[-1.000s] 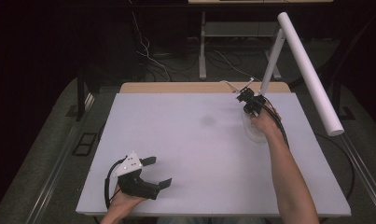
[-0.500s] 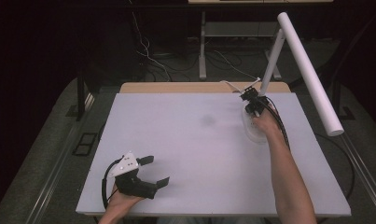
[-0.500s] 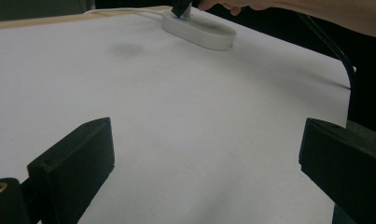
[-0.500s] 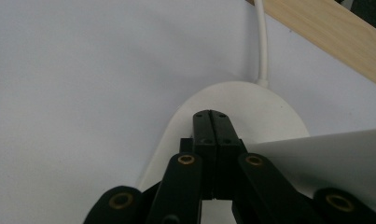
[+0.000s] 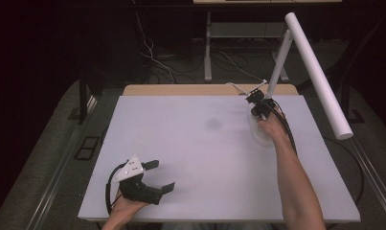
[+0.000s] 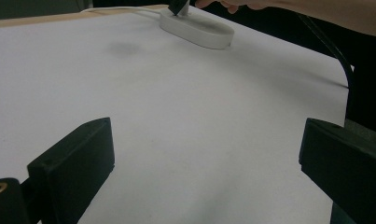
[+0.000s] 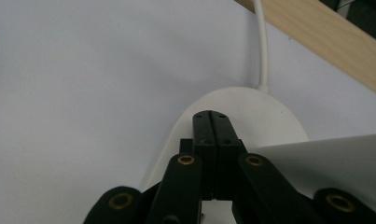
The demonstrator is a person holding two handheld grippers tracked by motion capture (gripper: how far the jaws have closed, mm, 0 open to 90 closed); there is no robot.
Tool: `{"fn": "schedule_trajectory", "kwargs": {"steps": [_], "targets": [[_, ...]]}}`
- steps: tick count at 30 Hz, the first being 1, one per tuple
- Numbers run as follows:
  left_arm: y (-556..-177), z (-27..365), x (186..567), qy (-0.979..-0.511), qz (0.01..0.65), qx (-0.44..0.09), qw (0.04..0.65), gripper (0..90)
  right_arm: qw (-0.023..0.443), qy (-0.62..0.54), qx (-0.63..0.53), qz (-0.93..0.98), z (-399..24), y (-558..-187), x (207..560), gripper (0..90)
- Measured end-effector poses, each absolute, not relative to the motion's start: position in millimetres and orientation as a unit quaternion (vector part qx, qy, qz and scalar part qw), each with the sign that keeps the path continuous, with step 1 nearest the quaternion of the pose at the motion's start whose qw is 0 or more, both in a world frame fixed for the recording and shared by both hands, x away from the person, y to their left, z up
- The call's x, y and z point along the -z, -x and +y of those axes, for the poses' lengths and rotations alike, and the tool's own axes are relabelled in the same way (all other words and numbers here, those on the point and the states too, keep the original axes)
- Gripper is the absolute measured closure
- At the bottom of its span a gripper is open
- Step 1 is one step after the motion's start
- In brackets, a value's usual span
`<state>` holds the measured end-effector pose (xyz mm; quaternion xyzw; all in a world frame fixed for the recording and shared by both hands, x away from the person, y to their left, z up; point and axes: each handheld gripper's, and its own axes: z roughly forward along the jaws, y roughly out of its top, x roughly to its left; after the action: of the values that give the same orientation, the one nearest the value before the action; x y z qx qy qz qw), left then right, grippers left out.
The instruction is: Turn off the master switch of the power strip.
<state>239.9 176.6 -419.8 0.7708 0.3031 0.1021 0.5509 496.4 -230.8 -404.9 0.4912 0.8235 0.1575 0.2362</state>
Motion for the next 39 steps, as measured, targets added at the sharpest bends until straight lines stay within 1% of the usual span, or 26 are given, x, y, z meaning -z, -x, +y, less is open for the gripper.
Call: {"fn": "schedule_trajectory", "kwargs": {"steps": [6,11,22,32,33,34,39], "targets": [[-239,177,420,-0.769,0.305,-0.104,0.553,2.5,0.25,-0.475,-0.158,0.829,-224,-491,404,89.4],[-240,177,420,-0.769,0.304,-0.103,0.553,2.5,0.262,-0.467,-0.167,0.828,-217,-485,396,89.4],[-240,177,420,-0.769,0.305,-0.104,0.552,2.5,0.266,-0.449,-0.186,0.832,-214,-472,381,89.3],[-240,177,420,-0.768,0.305,-0.103,0.554,2.5,0.282,-0.423,-0.201,0.837,-207,-449,365,88.9],[-240,177,420,-0.768,0.305,-0.103,0.554,2.5,0.279,-0.425,-0.206,0.836,-207,-445,364,88.2],[-240,177,420,-0.768,0.305,-0.102,0.554,2.5,0.281,-0.427,-0.21,0.834,-207,-442,364,85.4],[-240,176,420,-0.77,0.304,-0.101,0.552,2.6,0.27,-0.422,-0.234,0.834,-213,-427,362,68.1]]}}
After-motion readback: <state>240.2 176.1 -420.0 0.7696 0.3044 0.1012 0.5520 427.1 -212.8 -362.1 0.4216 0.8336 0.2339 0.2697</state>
